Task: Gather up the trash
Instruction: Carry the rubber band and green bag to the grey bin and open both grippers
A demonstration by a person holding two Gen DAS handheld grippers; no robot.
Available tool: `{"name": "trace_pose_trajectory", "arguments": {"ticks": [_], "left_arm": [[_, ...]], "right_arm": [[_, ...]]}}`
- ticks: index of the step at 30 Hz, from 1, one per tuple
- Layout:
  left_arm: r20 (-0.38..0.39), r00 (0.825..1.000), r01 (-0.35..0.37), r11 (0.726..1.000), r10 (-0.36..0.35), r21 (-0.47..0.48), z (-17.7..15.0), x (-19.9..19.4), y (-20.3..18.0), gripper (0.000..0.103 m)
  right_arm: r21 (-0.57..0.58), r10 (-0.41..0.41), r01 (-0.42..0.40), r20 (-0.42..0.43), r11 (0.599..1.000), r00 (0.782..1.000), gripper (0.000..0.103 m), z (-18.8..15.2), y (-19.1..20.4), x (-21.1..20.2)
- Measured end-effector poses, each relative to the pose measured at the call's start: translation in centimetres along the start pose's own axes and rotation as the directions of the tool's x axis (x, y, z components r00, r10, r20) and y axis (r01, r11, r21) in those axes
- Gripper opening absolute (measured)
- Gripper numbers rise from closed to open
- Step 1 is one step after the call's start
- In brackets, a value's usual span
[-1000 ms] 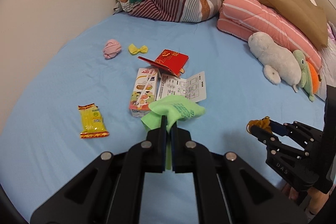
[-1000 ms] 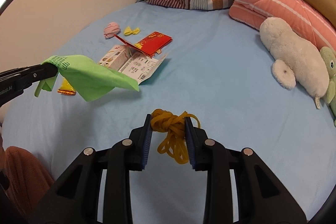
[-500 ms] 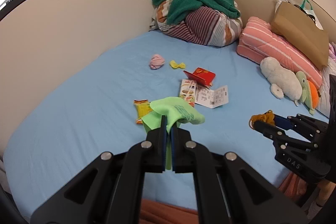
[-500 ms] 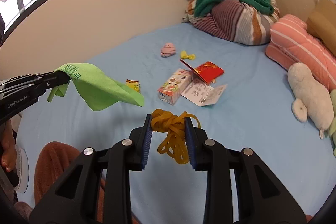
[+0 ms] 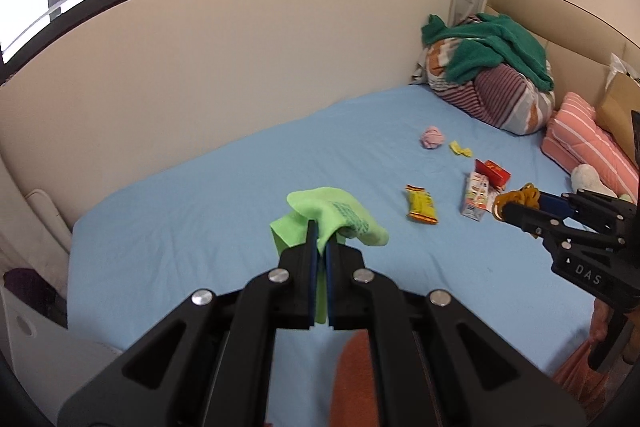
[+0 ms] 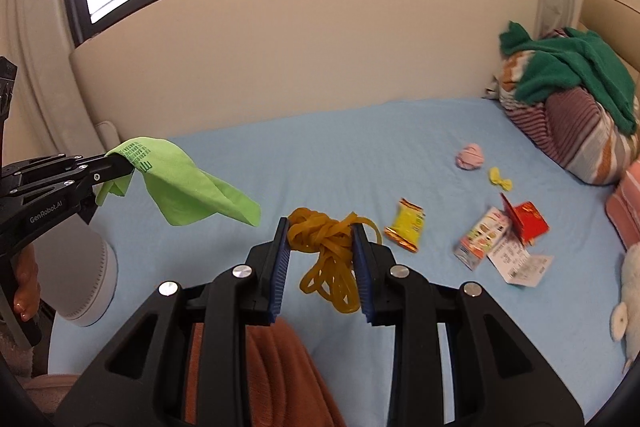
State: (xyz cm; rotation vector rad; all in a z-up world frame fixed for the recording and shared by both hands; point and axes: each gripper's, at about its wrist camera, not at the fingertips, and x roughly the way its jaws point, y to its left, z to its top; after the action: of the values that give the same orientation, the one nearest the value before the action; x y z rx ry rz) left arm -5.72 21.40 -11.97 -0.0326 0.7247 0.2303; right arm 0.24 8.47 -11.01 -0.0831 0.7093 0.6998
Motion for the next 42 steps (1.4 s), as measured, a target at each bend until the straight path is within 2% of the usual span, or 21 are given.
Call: {"name": "trace_pose_trajectory", "arguments": {"ticks": [6, 12, 16, 22, 26, 30, 33, 36, 38, 40, 42], "left_arm": [[0.003, 0.988, -0.154, 0.984, 0.155, -0.085, -0.8, -4.2, 5.9, 0.004], [-0.015, 0.947, -0.317, 0.932, 0.319, -0.177, -2.3, -8.7, 10.8, 0.004], [-0.021, 0.899, -0.429, 0.871, 0.437, -0.242, -3.1, -12.4, 14.0, 0.004], [-0.052, 0.796, -0.583, 0.74, 0.603, -0.337, -4.6, -17.7, 19.0, 0.004], [-0.083, 0.739, -0.643, 0.663, 0.669, -0.383, -5.8, -20.4, 21.5, 0.004], [-0.116, 0.7, -0.68, 0.607, 0.705, -0.41, -6.9, -22.0, 23.0, 0.004], [-0.14, 0.68, -0.697, 0.577, 0.719, -0.425, -7.6, -22.6, 24.0, 0.004], [-0.159, 0.672, -0.705, 0.559, 0.724, -0.437, -8.4, -22.9, 24.9, 0.004], [-0.167, 0.666, -0.71, 0.55, 0.727, -0.44, -8.8, -22.9, 25.3, 0.008], [-0.185, 0.673, -0.71, 0.554, 0.716, -0.434, -9.2, -22.4, 25.8, 0.008], [-0.218, 0.68, -0.711, 0.556, 0.7, -0.43, -9.7, -21.8, 26.4, 0.011]], "right_arm": [[-0.112, 0.167, -0.168, -0.017, 0.979, 0.986, 0.028, 3.1, 6.9, 1.5], [-0.247, 0.328, -0.329, -0.044, 0.912, 0.944, 0.028, 6.1, 14.5, 1.9], [-0.323, 0.443, -0.442, -0.074, 0.837, 0.893, 0.028, 8.1, 19.8, 1.7], [-0.443, 0.582, -0.577, -0.141, 0.686, 0.801, 0.028, 10.5, 28.4, 0.5], [-0.495, 0.653, -0.646, -0.191, 0.581, 0.733, 0.028, 11.2, 33.6, -0.6], [-0.524, 0.694, -0.695, -0.245, 0.493, 0.677, 0.028, 11.7, 38.3, -1.3], [-0.525, 0.707, -0.725, -0.292, 0.445, 0.645, 0.028, 11.8, 41.2, -1.0], [-0.52, 0.702, -0.748, -0.341, 0.413, 0.625, 0.029, 11.8, 43.6, -0.5], [-0.519, 0.692, -0.754, -0.365, 0.404, 0.622, 0.039, 11.8, 45.1, -0.2], [-0.5, 0.69, -0.768, -0.387, 0.401, 0.612, 0.049, 11.8, 46.3, 0.3], [-0.476, 0.693, -0.782, -0.401, 0.402, 0.6, 0.051, 11.7, 46.9, 0.6]]}}
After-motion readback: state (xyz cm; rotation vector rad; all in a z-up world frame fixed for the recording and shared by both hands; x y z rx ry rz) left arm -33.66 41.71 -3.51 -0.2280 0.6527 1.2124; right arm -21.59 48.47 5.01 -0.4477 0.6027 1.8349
